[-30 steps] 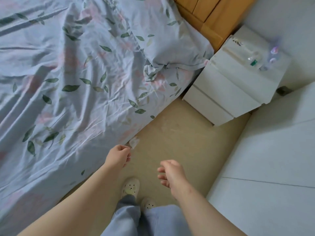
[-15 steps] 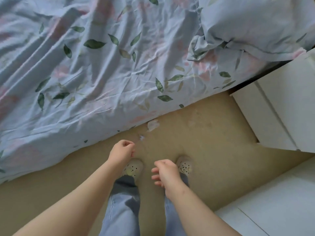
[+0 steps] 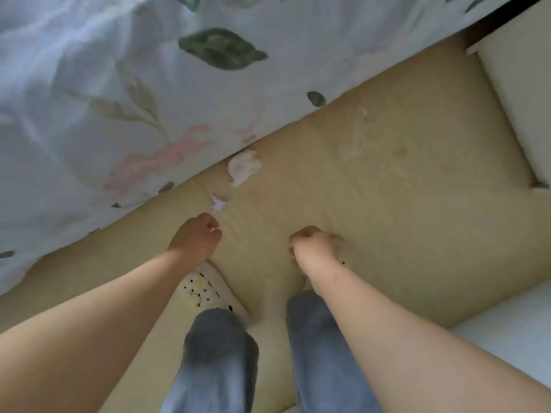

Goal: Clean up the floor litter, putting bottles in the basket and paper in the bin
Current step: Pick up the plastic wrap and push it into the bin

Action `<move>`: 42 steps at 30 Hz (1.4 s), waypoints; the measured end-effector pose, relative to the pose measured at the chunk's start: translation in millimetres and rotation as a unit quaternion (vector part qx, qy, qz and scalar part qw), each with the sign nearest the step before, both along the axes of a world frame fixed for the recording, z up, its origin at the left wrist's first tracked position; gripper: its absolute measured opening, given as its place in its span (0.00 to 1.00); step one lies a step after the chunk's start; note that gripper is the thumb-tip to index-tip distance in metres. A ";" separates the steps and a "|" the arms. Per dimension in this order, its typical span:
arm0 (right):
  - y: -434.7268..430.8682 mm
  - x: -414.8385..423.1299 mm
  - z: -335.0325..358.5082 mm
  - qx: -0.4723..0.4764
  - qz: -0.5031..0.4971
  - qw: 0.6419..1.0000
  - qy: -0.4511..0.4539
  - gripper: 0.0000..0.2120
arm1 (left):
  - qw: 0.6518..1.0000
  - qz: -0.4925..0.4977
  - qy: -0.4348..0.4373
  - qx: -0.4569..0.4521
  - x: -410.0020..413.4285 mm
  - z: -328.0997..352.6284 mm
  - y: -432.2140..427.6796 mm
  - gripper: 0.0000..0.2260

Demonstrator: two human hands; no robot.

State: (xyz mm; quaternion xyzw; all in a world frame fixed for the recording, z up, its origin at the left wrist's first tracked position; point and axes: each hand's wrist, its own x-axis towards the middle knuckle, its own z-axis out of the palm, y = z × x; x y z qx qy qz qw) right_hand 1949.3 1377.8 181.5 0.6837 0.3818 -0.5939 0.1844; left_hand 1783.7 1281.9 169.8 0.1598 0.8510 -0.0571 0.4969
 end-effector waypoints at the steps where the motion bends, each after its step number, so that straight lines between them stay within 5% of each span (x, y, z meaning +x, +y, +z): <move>1: -2.3 -0.5 -15.9 -0.007 0.005 1.000 0.004 0.07 | 1.000 -0.005 0.000 0.012 -0.2 -21.2 1.1 0.13; 9: -15.0 15.9 -130.9 -0.048 0.033 0.998 -0.004 0.07 | 0.996 0.058 0.053 0.035 -3.7 -175.9 6.3 0.28; 13: -17.2 28.8 -162.6 -0.059 0.000 0.998 -0.021 0.11 | 0.986 -0.015 0.168 -0.008 -2.4 -210.5 7.2 0.22; 16: -18.7 28.1 -166.8 -0.052 -0.024 0.998 -0.039 0.09 | 0.989 0.035 0.137 0.033 -2.9 -216.6 -6.3 0.10; 21: -18.0 22.2 -143.0 -0.056 -0.009 0.998 -0.027 0.07 | 0.991 -0.030 0.098 0.081 2.1 -181.6 -3.1 0.06; 34: 24.9 16.5 -147.4 0.005 0.005 1.000 -0.011 0.04 | 0.957 -0.233 0.163 -0.057 0.9 -172.8 68.8 0.31; 37: 21.9 27.1 -167.8 -0.006 -0.011 1.000 -0.016 0.04 | 0.968 -0.204 0.147 -0.027 -2.1 -201.3 73.9 0.32; 40: 15.9 41.4 -180.0 -0.019 -0.022 0.999 -0.022 0.05 | 0.989 -0.095 0.107 0.049 -10.1 -224.6 74.0 0.22; 42: 13.9 50.7 -179.2 -0.015 -0.021 0.999 -0.036 0.05 | 0.987 -0.109 0.088 0.075 -9.9 -225.2 73.4 0.16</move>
